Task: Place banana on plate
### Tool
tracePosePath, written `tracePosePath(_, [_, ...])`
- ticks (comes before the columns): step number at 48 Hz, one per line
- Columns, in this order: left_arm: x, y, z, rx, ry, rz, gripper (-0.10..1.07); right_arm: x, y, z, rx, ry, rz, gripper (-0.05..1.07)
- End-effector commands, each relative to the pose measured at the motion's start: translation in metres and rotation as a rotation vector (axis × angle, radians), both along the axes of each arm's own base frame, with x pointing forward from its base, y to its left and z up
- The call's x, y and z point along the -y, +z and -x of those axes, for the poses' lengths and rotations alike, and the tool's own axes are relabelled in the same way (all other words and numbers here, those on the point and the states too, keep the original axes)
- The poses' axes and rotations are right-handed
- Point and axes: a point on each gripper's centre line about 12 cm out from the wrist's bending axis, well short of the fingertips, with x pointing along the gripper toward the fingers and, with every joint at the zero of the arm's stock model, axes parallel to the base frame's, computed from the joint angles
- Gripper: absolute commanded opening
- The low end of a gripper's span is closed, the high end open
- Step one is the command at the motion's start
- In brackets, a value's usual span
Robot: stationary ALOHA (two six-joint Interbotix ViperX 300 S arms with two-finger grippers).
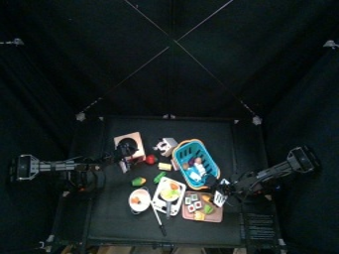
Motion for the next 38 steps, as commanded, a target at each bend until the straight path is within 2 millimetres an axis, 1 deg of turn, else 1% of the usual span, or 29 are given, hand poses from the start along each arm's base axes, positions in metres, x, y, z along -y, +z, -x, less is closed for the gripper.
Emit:
tracePosePath(1, [-0.001,0.005,-0.003,0.013,-0.001,-0.013,0.87,-0.003,0.019,-0.011,0.062,0.001,-0.017,0.90])
tracePosePath(6, [0.000,0.007,-0.002,0.014,-0.011,-0.034,0.87,-0.006,0.040,-0.022,0.096,-0.017,-0.042,0.90])
tracePosePath(8, [0.000,0.009,-0.002,0.017,-0.018,-0.047,0.87,-0.005,0.049,-0.025,0.082,-0.052,-0.066,0.90])
tracePosePath(11, [0.000,0.019,-0.003,0.039,-0.035,-0.087,0.87,-0.004,0.057,-0.027,0.020,-0.139,-0.136,0.90])
tracePosePath(15, [0.004,0.029,-0.002,0.062,-0.068,-0.148,0.87,-0.004,0.058,-0.025,-0.061,-0.224,-0.193,0.90])
tracePosePath(19, [0.005,0.034,0.001,0.082,-0.076,-0.173,0.87,-0.002,0.059,-0.024,-0.082,-0.242,-0.170,0.90])
tracePosePath(23, [0.004,0.038,0.003,0.109,-0.054,-0.156,0.87,0.002,0.065,-0.024,-0.053,-0.234,-0.141,0.90])
tracePosePath(25, [0.002,0.042,0.006,0.149,-0.019,-0.130,0.87,0.004,0.066,-0.022,-0.042,-0.241,-0.140,0.90])
tracePosePath(32, [-0.002,0.061,0.015,0.275,0.064,-0.077,0.87,0.008,0.059,-0.014,-0.064,-0.274,-0.133,0.90])
tracePosePath(38, [-0.004,0.067,0.020,0.317,0.092,-0.058,0.87,0.011,0.059,-0.007,-0.067,-0.282,-0.121,0.90])
